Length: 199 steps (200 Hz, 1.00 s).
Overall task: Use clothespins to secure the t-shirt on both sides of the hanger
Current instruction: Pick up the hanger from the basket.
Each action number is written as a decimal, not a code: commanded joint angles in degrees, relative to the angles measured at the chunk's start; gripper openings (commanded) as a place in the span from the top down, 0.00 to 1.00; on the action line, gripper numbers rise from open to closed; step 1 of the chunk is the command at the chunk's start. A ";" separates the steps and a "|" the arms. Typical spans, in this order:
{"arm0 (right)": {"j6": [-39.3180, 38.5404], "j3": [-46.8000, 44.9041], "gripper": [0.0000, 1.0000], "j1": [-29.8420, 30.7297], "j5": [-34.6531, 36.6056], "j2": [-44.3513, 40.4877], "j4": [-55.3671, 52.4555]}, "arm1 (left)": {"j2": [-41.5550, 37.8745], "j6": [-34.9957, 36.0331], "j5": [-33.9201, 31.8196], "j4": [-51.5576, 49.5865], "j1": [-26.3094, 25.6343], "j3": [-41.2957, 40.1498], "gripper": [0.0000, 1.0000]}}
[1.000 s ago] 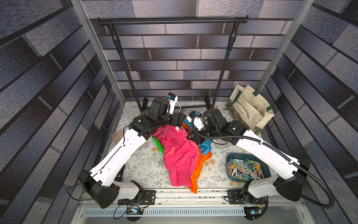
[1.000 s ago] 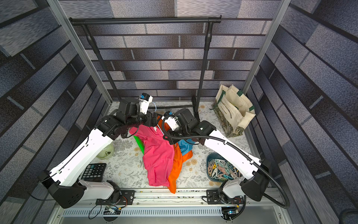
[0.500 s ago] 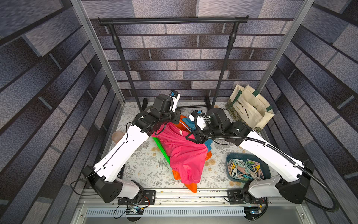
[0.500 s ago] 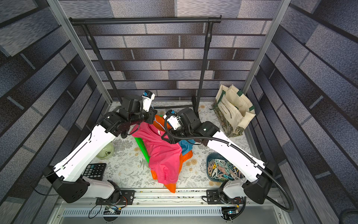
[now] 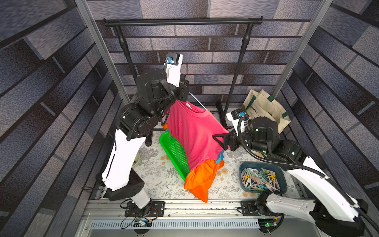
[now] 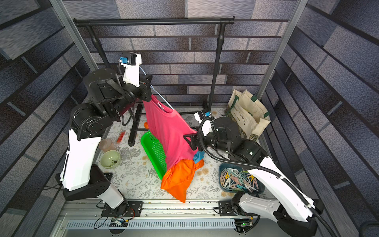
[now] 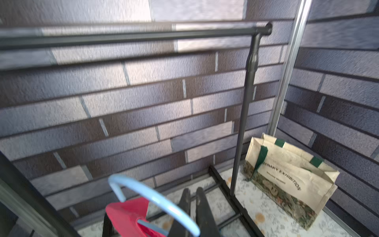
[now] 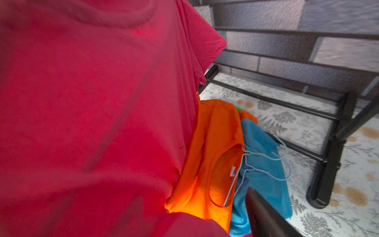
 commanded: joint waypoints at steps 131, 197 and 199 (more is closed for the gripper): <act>19.61 -26.99 0.00 0.13 -18.65 2.45 32.67 | 6.22 32.89 -13.04 22.73 -9.89 12.43 1.00; 17.92 -32.22 0.00 0.20 0.06 5.26 21.00 | 3.08 31.59 -14.23 22.35 -7.91 12.42 1.00; 18.07 -32.33 0.00 0.18 0.35 5.61 21.12 | 3.05 31.53 -14.28 22.24 -7.85 12.36 1.00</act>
